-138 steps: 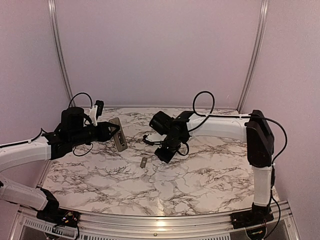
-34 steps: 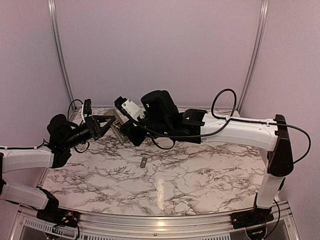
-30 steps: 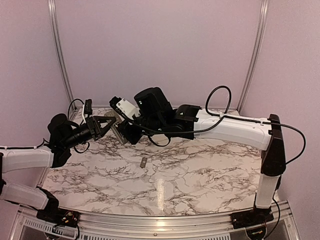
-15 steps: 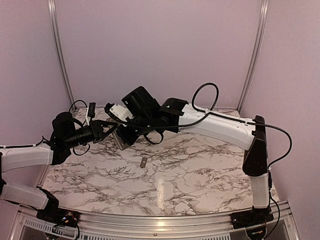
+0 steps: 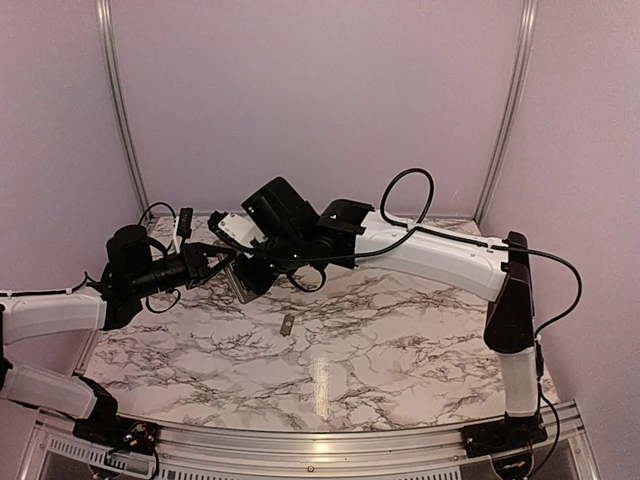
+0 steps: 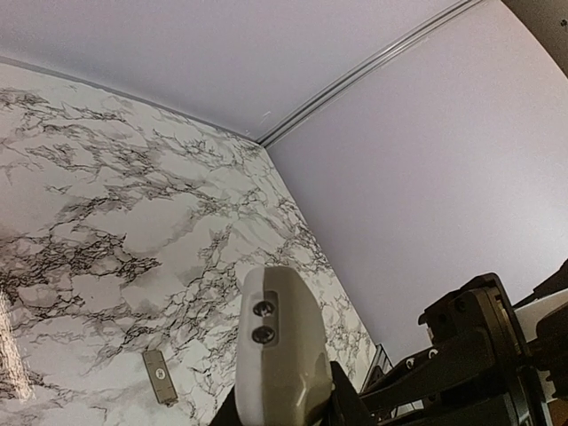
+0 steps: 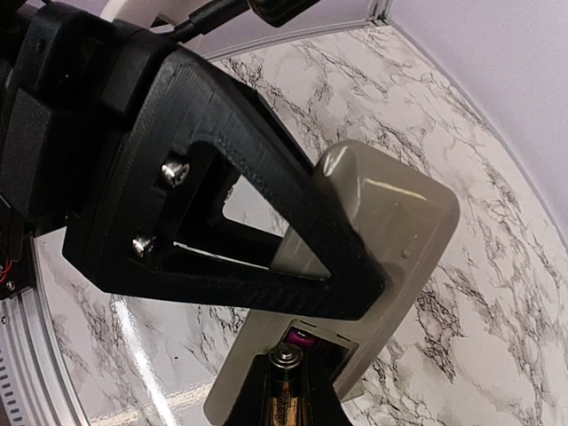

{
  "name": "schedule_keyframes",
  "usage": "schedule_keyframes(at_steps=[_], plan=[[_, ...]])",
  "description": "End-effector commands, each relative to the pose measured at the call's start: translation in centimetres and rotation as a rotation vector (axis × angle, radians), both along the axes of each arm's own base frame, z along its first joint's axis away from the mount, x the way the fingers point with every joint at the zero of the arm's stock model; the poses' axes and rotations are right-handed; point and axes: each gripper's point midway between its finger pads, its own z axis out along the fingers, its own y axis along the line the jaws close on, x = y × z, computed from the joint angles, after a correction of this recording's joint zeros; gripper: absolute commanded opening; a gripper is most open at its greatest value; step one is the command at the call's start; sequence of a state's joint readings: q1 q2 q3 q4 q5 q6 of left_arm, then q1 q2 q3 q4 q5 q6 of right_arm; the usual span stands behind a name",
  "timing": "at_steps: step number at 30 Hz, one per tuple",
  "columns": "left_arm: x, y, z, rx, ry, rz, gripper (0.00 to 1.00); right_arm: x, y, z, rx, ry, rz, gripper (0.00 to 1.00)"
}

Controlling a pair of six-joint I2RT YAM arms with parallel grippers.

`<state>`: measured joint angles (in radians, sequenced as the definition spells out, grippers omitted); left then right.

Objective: Load the batteries into the remote control
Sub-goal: Load the battery into the battery compartment.

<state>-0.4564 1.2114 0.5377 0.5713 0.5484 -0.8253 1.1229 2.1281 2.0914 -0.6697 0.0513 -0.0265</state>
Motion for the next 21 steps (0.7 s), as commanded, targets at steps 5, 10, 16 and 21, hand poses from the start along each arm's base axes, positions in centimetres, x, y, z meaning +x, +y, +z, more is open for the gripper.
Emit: schedule_keyframes(at_steps=[5, 10, 16, 21], plan=[[-0.4, -0.6, 4.5, -0.100, -0.102, -0.033, 0.00, -0.4, -1.6, 4.3, 0.197, -0.071, -0.012, 0.00], [-1.0, -0.5, 5.9, -0.165, -0.121, -0.047, 0.00, -1.1, -3.3, 7.1, 0.352, -0.146, -0.011, 0.00], [-1.4, -0.4, 7.0, -0.191, -0.140, -0.058, 0.00, -1.5, -4.1, 7.3, 0.399, -0.170, -0.010, 0.00], [-1.6, -0.4, 7.2, -0.209, -0.139, -0.063, 0.00, -1.9, -3.9, 9.3, 0.483, -0.199, 0.011, 0.00]])
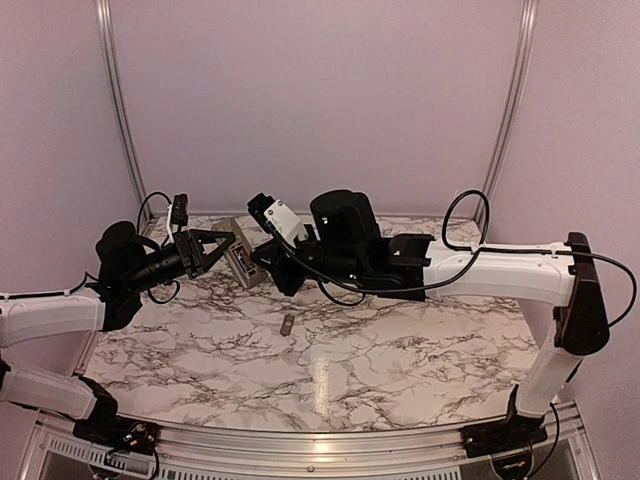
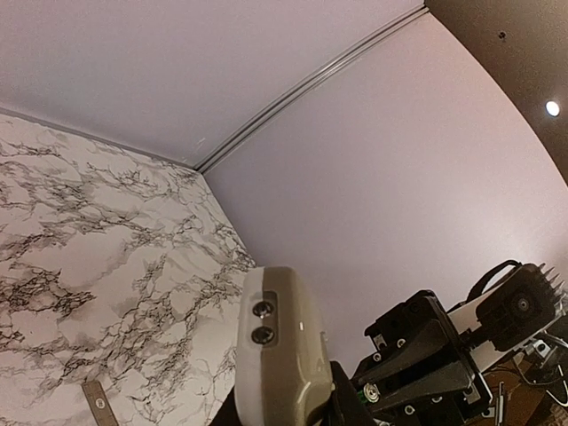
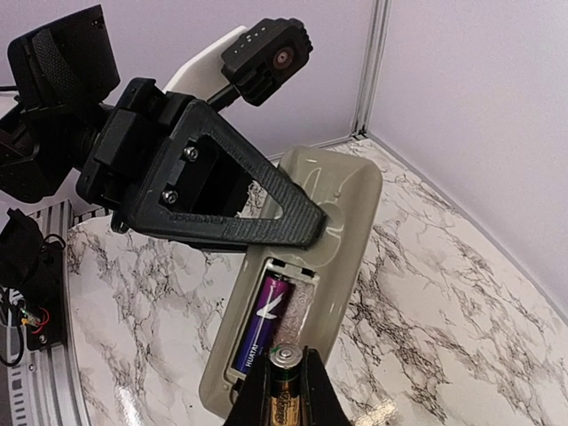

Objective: Load the batteries into the remote control
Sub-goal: Load the battery into the battery compartment.

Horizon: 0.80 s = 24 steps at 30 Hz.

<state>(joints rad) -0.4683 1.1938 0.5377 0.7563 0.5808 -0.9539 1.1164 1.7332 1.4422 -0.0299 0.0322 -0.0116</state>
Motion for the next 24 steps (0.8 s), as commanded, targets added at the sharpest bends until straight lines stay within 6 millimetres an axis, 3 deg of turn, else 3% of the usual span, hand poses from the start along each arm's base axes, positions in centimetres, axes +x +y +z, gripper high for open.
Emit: schedule_keyframes(at_steps=[1, 9, 17, 24], plan=[[-0.6, 0.1, 2.6, -0.058, -0.068, -0.020, 0.00, 0.0, 0.3, 4.1, 0.135, -0.056, 0.010, 0.00], [-0.7, 0.1, 2.3, -0.065, -0.061, -0.028, 0.00, -0.2, 1.7, 4.7, 0.185, -0.030, 0.047, 0.00], [-0.5, 0.1, 2.1, -0.076, -0.047, -0.023, 0.00, 0.0, 2.7, 3.2, 0.163, -0.009, 0.060, 0.00], [-0.8, 0.0, 2.5, -0.129, -0.042, -0.050, 0.00, 0.7, 1.9, 1.8, 0.130, -0.042, 0.015, 0.00]])
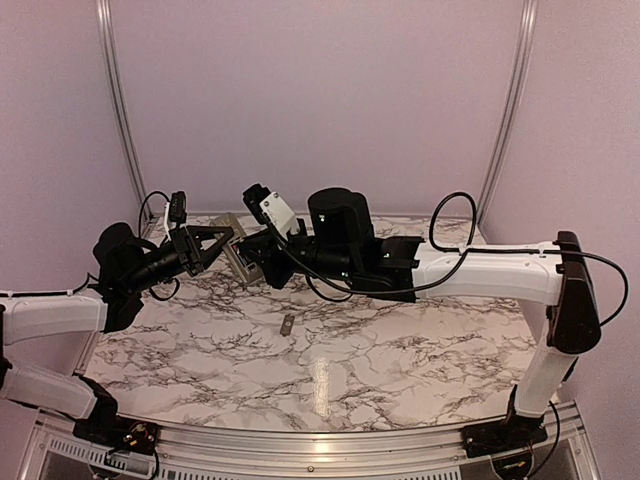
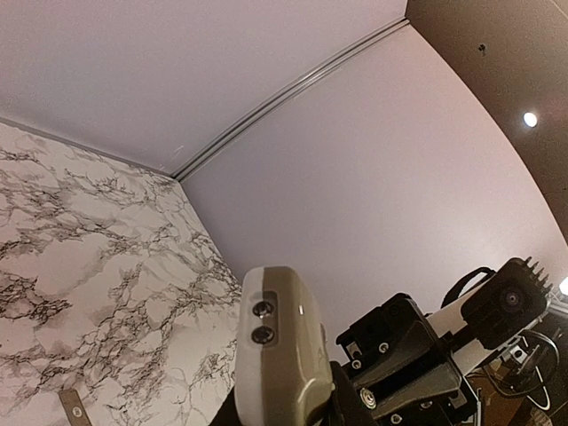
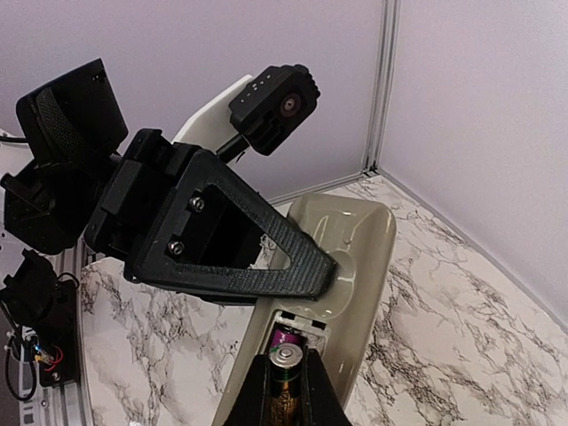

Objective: Load the batteries into the remote control
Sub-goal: Load the battery into the battery compartment.

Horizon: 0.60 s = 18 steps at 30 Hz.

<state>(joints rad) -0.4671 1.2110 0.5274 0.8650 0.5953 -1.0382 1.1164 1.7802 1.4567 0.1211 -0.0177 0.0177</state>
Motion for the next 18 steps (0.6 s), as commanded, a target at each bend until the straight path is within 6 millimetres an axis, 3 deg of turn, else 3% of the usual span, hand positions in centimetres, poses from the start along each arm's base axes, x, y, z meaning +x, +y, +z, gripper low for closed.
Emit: schedule_keyframes(at_steps=[1, 18], plan=[[-0.5, 0.1, 1.4, -0.059, -0.043, -0.029, 0.00, 0.7, -0.4, -0.3, -0.001, -0.026, -0.043, 0.00], [-0.2, 0.0, 0.7, -0.021, -0.054, -0.021, 0.00, 2.3, -0.2, -6.2, -0.219, 0.001, -0.111, 0.01]])
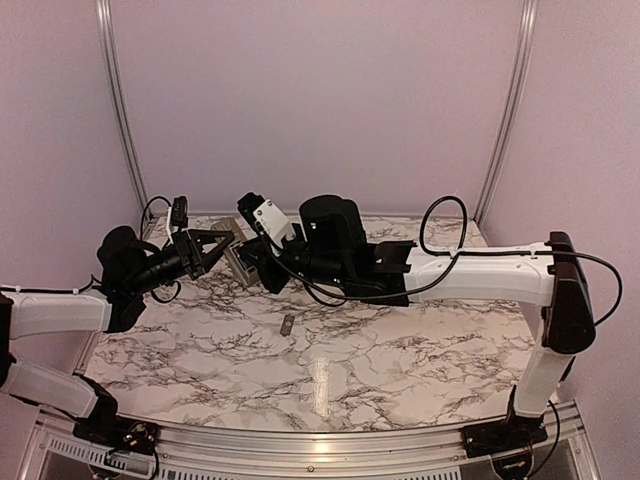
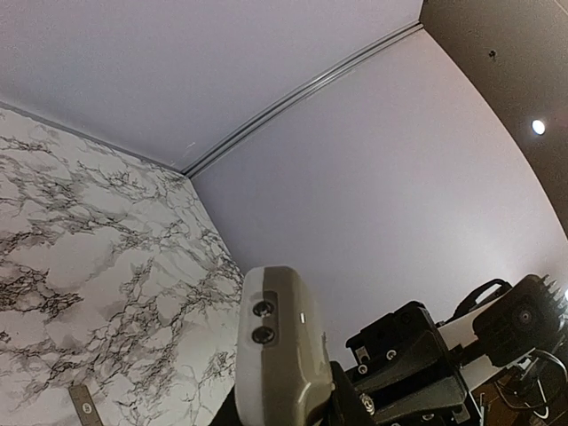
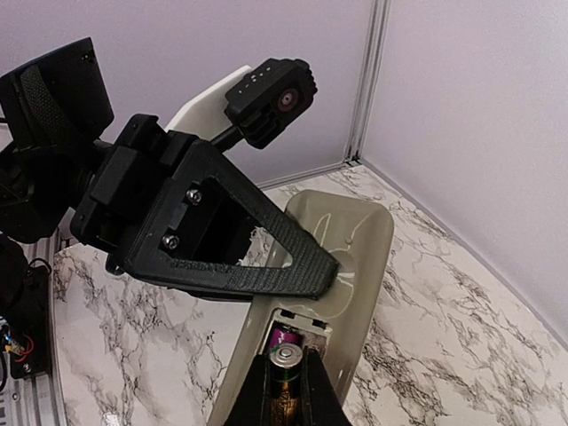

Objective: Load the batteries into the remote control
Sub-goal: Load the battery into the battery compartment.

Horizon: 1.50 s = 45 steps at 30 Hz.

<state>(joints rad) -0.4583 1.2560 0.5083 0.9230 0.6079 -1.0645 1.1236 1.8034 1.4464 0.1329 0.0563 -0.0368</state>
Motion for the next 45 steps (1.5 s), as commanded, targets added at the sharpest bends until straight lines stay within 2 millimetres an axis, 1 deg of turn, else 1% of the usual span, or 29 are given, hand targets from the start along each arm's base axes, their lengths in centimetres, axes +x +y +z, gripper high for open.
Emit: schedule_keyframes(at_steps=[1, 11, 15, 20, 24, 26, 28, 33, 36, 39, 42, 45], plan=[[-0.6, 0.0, 1.8, -0.013, -0.079, -0.014, 0.00, 1.4, -0.1, -4.9, -0.174, 0.060, -0.069, 0.03], [-0.5, 0.0, 1.8, -0.021, -0.076, -0.016, 0.00, 1.6, -0.3, -5.0, -0.174, 0.066, -0.078, 0.18], [-0.6, 0.0, 1.9, -0.023, -0.078, -0.017, 0.00, 1.6, -0.5, -5.1, -0.176, 0.070, -0.082, 0.20], [-0.6, 0.0, 1.8, -0.022, -0.075, -0.019, 0.00, 1.5, -0.4, -4.6, -0.164, 0.069, -0.074, 0.24], [-0.7, -0.1, 1.9, -0.019, -0.077, -0.029, 0.00, 1.1, -0.4, -3.3, -0.140, 0.069, -0.052, 0.32], [-0.7, -0.2, 1.7, -0.005, -0.080, -0.033, 0.00, 1.0, -0.7, -2.2, -0.116, 0.074, -0.040, 0.36], [-0.8, -0.3, 1.5, 0.006, -0.083, -0.040, 0.00, 0.7, -1.0, -1.1, -0.092, 0.080, -0.019, 0.38], [-1.1, -0.5, 1.1, 0.029, -0.089, -0.059, 0.00, -0.8, -1.5, 1.3, -0.017, 0.123, 0.071, 0.47], [-1.1, -0.7, 0.8, 0.043, -0.082, -0.069, 0.00, -1.0, -2.1, 2.0, -0.006, 0.132, 0.108, 0.47], [-1.2, -1.0, 0.3, 0.083, -0.080, -0.091, 0.00, -1.1, -2.8, 1.9, -0.065, 0.088, 0.145, 0.41], [-1.3, -1.3, -0.5, 0.143, -0.070, -0.114, 0.00, -1.8, -3.4, 1.2, -0.159, 0.031, 0.197, 0.34], [-1.5, -1.7, -1.7, 0.207, -0.049, -0.150, 0.00, -3.1, -3.7, 0.3, -0.226, -0.002, 0.256, 0.33]])
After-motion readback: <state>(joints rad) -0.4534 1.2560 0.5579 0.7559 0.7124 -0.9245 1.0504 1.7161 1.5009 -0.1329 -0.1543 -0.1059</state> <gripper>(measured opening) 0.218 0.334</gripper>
